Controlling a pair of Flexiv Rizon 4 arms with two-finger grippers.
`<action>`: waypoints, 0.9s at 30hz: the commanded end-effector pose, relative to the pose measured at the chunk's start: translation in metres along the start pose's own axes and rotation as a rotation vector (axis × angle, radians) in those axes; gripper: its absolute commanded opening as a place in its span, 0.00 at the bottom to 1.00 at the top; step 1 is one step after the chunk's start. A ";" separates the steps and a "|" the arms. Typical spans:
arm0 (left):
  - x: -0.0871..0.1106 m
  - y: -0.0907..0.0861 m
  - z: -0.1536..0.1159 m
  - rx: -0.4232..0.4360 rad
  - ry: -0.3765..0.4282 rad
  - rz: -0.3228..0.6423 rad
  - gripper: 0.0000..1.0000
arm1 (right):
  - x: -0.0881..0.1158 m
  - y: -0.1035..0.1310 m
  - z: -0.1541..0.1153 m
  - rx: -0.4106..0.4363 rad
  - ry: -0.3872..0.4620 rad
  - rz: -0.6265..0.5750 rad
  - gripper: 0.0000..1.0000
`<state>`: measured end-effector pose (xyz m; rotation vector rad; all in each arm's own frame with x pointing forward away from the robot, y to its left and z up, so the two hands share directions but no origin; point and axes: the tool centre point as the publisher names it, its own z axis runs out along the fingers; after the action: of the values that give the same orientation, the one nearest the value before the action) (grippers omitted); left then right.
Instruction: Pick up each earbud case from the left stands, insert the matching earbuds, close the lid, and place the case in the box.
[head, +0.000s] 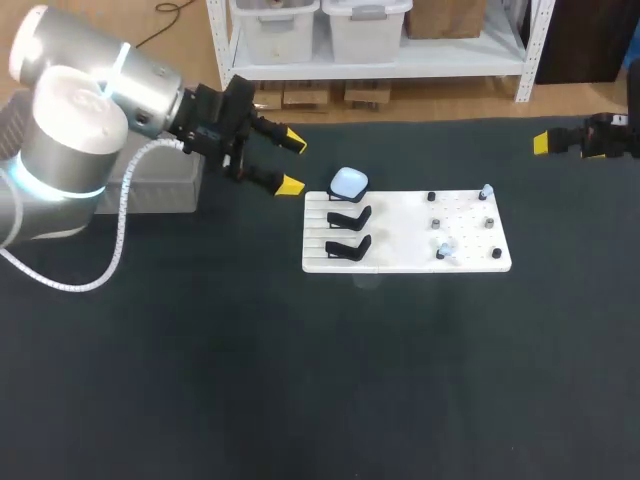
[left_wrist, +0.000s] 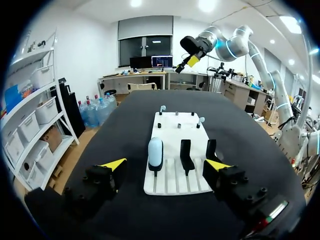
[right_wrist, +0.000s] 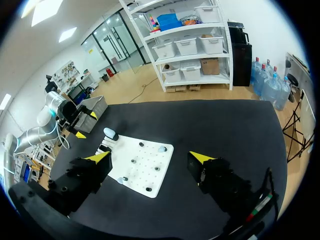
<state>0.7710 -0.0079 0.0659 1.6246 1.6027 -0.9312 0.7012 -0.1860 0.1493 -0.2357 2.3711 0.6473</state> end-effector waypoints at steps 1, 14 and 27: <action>0.003 0.009 0.007 0.025 -0.009 0.011 1.00 | 0.000 0.000 0.000 0.001 0.000 0.000 1.00; 0.015 0.008 0.031 0.084 -0.019 0.002 0.95 | 0.000 0.000 0.000 0.001 0.000 0.000 1.00; 0.019 0.023 0.048 0.097 -0.029 0.007 0.89 | 0.000 0.000 0.000 0.001 0.000 0.000 1.00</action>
<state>0.7823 -0.0358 0.0275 1.6606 1.5611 -1.0183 0.7012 -0.1860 0.1493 -0.2357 2.3712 0.6473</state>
